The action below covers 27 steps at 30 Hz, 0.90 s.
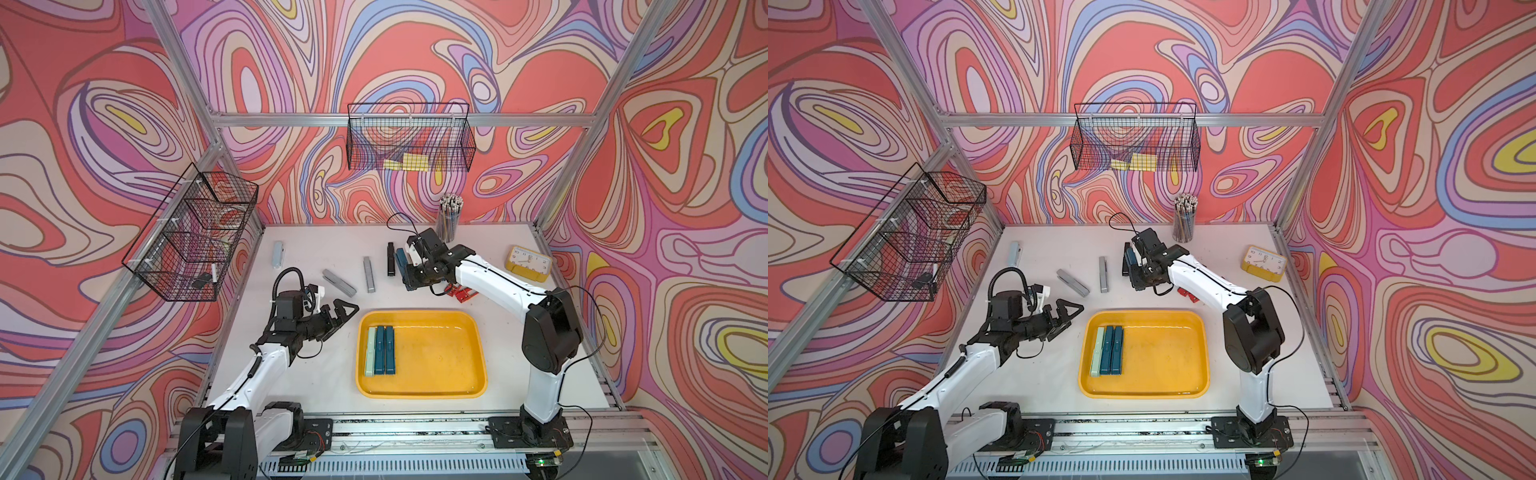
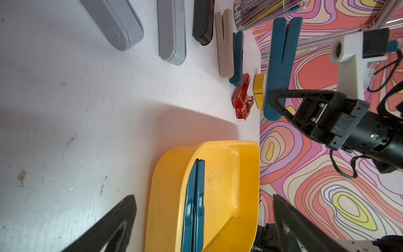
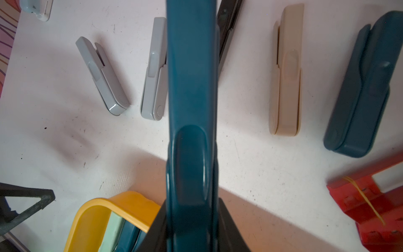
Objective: Put the pruning pliers into the storage box
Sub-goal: Pick up the pruning pliers from the center of the board, then place the pruning pliers in the storage box.
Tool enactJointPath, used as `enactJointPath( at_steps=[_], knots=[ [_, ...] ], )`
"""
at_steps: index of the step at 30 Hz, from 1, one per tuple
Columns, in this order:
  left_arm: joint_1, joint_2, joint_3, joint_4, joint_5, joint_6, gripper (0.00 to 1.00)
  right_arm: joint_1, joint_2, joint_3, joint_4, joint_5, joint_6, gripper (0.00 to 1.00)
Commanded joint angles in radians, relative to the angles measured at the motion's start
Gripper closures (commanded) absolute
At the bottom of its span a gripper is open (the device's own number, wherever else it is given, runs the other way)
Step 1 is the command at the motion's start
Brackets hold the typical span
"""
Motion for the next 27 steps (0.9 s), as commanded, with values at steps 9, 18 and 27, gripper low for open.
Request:
enactJointPath(
  at_steps=[9, 18, 27],
  knots=[
    [0.007, -0.025, 0.026, -0.074, 0.014, 0.034, 0.01, 0.07, -0.148, -0.125, 0.034, 0.111, 0.126, 0.77],
    [0.006, -0.04, 0.02, -0.075, 0.016, 0.042, 0.01, 0.135, -0.228, -0.227, 0.042, 0.17, 0.203, 0.77],
    [-0.008, -0.076, -0.019, -0.067, 0.009, 0.038, 0.01, 0.225, -0.312, -0.349, 0.058, 0.211, 0.308, 0.77]
  ],
)
